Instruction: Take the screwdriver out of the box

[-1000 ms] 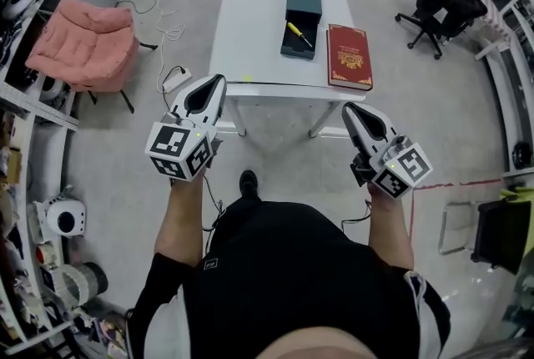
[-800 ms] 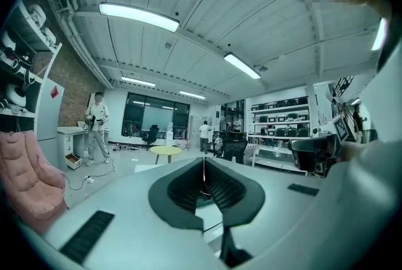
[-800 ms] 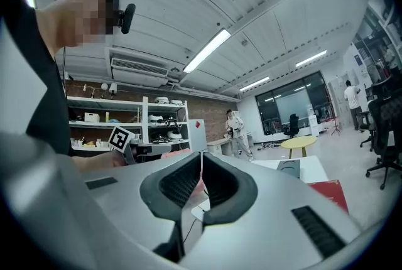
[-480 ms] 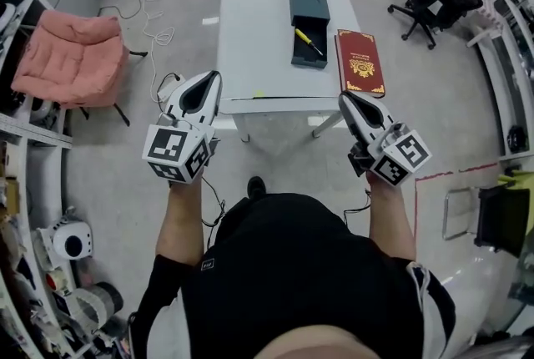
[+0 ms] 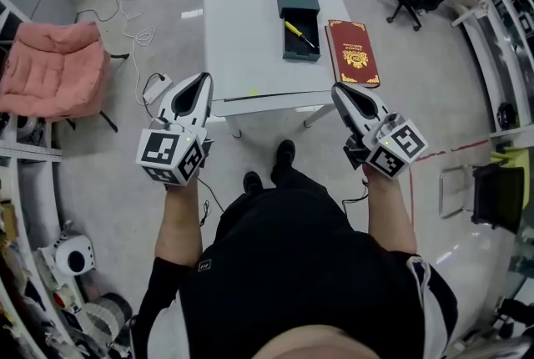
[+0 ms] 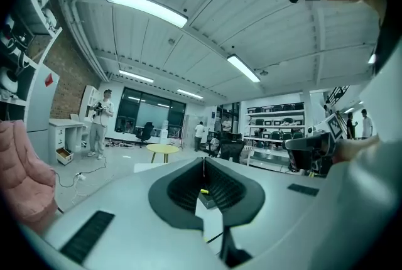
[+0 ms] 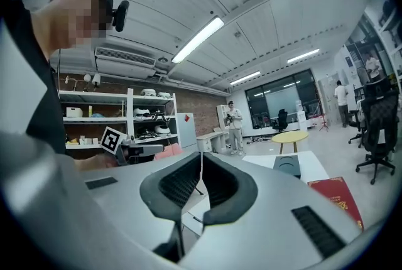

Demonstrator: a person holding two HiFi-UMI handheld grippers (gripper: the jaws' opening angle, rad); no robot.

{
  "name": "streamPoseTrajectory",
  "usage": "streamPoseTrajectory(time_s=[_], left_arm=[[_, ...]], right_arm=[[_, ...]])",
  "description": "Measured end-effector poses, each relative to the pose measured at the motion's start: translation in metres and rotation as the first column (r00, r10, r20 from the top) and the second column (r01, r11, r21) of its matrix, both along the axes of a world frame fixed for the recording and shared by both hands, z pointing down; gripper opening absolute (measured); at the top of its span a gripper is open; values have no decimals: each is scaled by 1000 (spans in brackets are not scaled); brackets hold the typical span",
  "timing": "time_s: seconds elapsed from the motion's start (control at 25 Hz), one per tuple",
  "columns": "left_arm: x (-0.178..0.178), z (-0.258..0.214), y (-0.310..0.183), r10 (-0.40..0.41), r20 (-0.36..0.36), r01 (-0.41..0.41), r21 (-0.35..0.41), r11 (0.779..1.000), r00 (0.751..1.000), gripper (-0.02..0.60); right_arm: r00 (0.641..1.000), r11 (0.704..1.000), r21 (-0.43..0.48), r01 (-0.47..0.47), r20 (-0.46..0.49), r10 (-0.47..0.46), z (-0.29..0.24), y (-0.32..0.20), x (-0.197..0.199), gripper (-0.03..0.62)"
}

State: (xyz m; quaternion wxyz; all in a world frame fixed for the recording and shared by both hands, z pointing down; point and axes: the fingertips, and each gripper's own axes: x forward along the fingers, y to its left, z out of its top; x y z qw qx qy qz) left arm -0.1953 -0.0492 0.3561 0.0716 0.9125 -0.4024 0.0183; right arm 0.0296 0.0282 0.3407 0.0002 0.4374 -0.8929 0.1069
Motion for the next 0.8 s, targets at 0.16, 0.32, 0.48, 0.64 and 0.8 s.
streamPoseTrajectory(time_s=[0.16,0.32,0.48,0.64,0.8], left_arm=[[13,0,-12,26,11,-26,-13,1000,1000,18],[30,0,-27,38,30,-37,-19,999,999,18],[52,8,-55,48,47,-46,-39,998,998,18],[81,15,-90,51,50,-49,-55,997,997,18],[112,21,-125,52,47,-49,-76,996,998,18]], right_arm=[[999,999,-9,-38,28,38,3,-11,18,31],[998,999,-22,-46,44,47,10,-28,34,31],[997,998,-39,-40,63,42,21,-60,51,31],[997,998,-58,-15,72,19,29,-99,72,31],[997,997,-80,7,78,-1,37,-139,99,31]])
